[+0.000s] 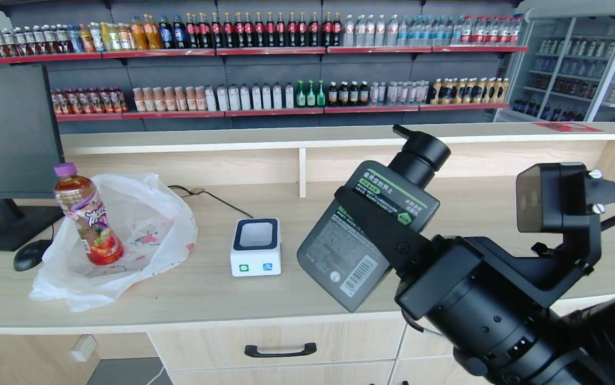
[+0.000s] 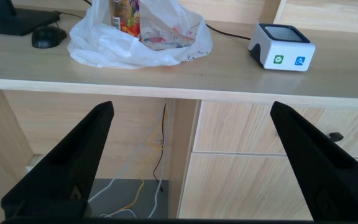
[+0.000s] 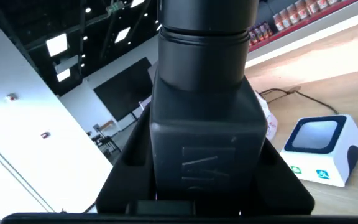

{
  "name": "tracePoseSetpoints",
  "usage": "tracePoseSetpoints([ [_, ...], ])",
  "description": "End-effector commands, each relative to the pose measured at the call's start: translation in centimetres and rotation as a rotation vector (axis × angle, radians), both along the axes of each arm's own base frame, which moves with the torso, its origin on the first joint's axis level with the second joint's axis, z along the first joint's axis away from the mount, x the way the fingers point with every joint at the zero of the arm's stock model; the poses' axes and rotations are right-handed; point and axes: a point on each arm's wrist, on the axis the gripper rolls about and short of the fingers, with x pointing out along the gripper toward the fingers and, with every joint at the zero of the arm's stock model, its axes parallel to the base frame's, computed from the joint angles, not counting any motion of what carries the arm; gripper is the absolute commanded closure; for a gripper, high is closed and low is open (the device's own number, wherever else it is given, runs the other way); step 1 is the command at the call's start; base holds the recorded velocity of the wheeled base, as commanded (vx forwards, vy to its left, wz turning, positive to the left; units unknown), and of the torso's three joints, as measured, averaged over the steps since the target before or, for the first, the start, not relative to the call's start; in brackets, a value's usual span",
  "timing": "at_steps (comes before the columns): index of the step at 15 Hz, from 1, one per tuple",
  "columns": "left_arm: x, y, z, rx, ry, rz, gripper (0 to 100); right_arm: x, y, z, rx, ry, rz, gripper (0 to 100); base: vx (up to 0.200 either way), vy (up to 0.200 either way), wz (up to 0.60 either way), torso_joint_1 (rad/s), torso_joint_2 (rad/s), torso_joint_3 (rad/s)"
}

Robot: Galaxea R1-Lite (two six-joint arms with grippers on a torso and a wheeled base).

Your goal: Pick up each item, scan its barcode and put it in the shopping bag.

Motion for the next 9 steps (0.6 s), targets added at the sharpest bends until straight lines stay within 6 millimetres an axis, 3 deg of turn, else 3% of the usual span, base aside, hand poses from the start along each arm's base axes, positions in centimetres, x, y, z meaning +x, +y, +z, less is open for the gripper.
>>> tracePoseSetpoints([
  [1, 0.0, 0.0, 0.0, 0.000, 0.001, 0.002, 0, -0.8, 1.0, 0.6, 0.032, -0.008, 0.049, 100, 0.000, 0.000, 0.00, 0.000, 0.00, 0.000],
  [9, 0.0, 0.0, 0.0, -0.003, 0.001, 0.002, 0, -1.0, 1.1, 2.0, 0.079, -0.046, 0.133, 100, 0.000, 0.000, 0.00, 0.000, 0.00, 0.000],
])
